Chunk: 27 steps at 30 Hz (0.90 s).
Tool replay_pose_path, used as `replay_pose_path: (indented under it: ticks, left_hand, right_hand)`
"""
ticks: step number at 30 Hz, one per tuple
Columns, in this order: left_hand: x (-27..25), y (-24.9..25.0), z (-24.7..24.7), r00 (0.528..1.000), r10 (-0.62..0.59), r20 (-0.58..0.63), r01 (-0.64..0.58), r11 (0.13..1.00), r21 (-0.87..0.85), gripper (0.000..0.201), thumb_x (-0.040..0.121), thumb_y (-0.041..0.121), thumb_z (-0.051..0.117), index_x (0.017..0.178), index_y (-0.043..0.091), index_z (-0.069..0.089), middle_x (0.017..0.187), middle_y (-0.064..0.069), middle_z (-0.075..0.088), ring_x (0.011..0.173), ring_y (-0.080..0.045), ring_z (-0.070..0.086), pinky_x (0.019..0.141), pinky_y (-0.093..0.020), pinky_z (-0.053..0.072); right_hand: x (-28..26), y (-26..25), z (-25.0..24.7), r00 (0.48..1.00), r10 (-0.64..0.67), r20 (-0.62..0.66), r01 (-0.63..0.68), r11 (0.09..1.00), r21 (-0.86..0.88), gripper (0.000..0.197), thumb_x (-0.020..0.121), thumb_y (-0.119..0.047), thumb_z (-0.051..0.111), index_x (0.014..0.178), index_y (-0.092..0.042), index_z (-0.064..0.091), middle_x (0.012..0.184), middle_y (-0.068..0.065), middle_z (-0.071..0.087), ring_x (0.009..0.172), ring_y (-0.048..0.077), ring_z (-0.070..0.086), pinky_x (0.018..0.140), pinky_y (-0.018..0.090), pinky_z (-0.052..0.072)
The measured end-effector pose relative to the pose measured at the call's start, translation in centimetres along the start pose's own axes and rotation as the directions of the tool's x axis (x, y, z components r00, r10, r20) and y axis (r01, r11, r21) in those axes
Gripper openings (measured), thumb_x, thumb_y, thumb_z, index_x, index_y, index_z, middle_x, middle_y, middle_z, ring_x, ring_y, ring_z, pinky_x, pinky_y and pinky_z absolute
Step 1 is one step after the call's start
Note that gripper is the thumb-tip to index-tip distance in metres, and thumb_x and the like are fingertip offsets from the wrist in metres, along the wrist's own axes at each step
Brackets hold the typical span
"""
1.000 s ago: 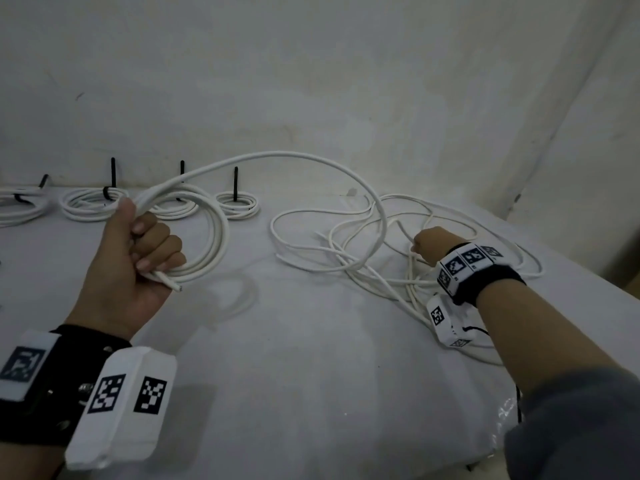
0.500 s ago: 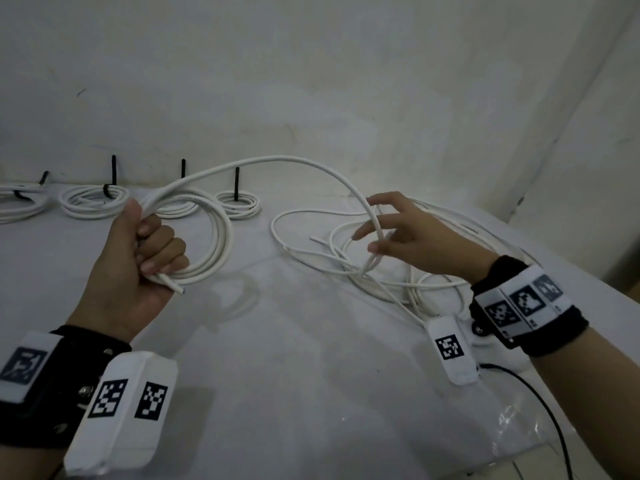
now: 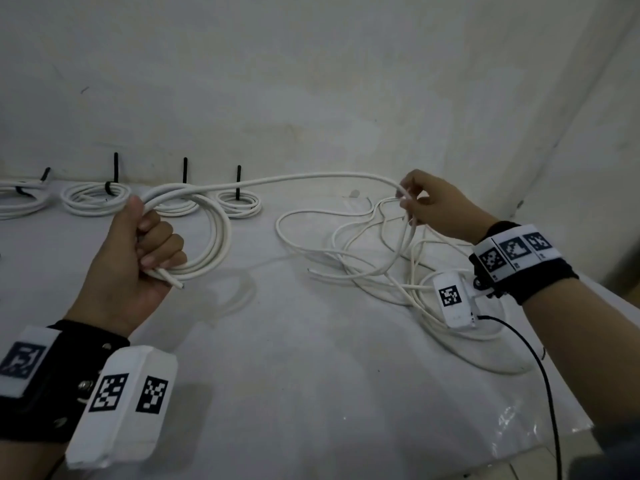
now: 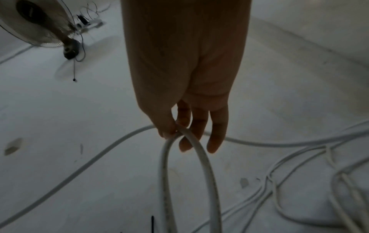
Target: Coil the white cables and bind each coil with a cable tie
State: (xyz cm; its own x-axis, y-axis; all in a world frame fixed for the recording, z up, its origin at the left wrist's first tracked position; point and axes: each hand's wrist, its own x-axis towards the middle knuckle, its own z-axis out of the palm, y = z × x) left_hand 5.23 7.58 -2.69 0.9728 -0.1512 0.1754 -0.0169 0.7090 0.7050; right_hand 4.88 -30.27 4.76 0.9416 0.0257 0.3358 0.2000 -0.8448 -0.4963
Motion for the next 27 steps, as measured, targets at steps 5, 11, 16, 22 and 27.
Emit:
replay_pose_path:
  ticks: [5, 11, 16, 22, 27]
  left_hand:
    - [-0.1, 0.1, 0.1, 1.000, 0.001, -0.015, -0.001, 1.000, -0.001, 0.038, 0.084, 0.042, 0.047, 0.052, 0.025, 0.039, 0.039, 0.009, 0.025, 0.044, -0.009, 0.009, 0.039, -0.013, 0.022]
    - [-0.1, -0.4, 0.1, 0.999, -0.027, -0.027, 0.029, 0.996, 0.081, 0.041, 0.085, 0.045, 0.045, 0.049, 0.026, 0.040, 0.039, 0.009, 0.024, 0.046, -0.010, 0.008, 0.041, -0.014, 0.020]
    - [0.1, -0.2, -0.2, 0.999, -0.015, -0.030, 0.016, 0.998, 0.054, 0.038, 0.083, 0.043, 0.047, 0.050, 0.025, 0.040, 0.044, 0.007, 0.014, 0.046, -0.009, 0.008, 0.040, -0.013, 0.021]
    - [0.1, -0.5, 0.0, 0.999, -0.032, -0.011, 0.033, 0.996, 0.082, 0.039, 0.084, 0.045, 0.046, 0.050, 0.026, 0.040, 0.039, 0.008, 0.021, 0.045, -0.010, 0.008, 0.041, -0.013, 0.020]
    - [-0.2, -0.8, 0.2, 0.999, -0.031, 0.014, 0.029, 0.995, 0.100, 0.037, 0.081, 0.045, 0.048, 0.051, 0.025, 0.039, 0.053, 0.005, 0.007, 0.045, -0.010, 0.008, 0.042, -0.014, 0.019]
  right_hand:
    - [-0.9, 1.2, 0.0, 0.984, 0.133, 0.120, -0.159, 0.957, 0.242, 0.013, 0.093, -0.007, 0.057, 0.080, -0.007, 0.058, 0.081, 0.009, 0.060, 0.081, 0.029, 0.072, 0.070, 0.036, 0.060]
    - [0.3, 1.0, -1.6, 0.995, -0.047, -0.087, 0.034, 0.988, -0.152, 0.013, 0.099, -0.013, 0.045, 0.103, -0.010, 0.058, 0.081, 0.008, 0.054, 0.056, 0.009, 0.054, 0.054, 0.012, 0.043]
    - [0.4, 1.9, -3.4, 0.994, 0.035, 0.101, -0.007, 0.963, -0.271, 0.034, 0.093, 0.004, 0.040, 0.099, -0.023, 0.060, 0.078, 0.000, 0.056, 0.067, 0.012, 0.058, 0.067, 0.025, 0.047]
    - [-1.0, 2.5, -4.3, 0.989, 0.146, -0.001, -0.142, 0.955, -0.261, 0.019, 0.097, -0.004, 0.042, 0.086, -0.012, 0.055, 0.078, 0.000, 0.060, 0.074, 0.030, 0.068, 0.064, 0.033, 0.055]
    - [-1.4, 1.2, -6.8, 0.994, -0.068, -0.082, 0.023, 0.889, -0.456, 0.022, 0.101, -0.013, 0.039, 0.109, -0.011, 0.060, 0.092, 0.012, 0.051, 0.065, 0.023, 0.054, 0.060, 0.030, 0.046]
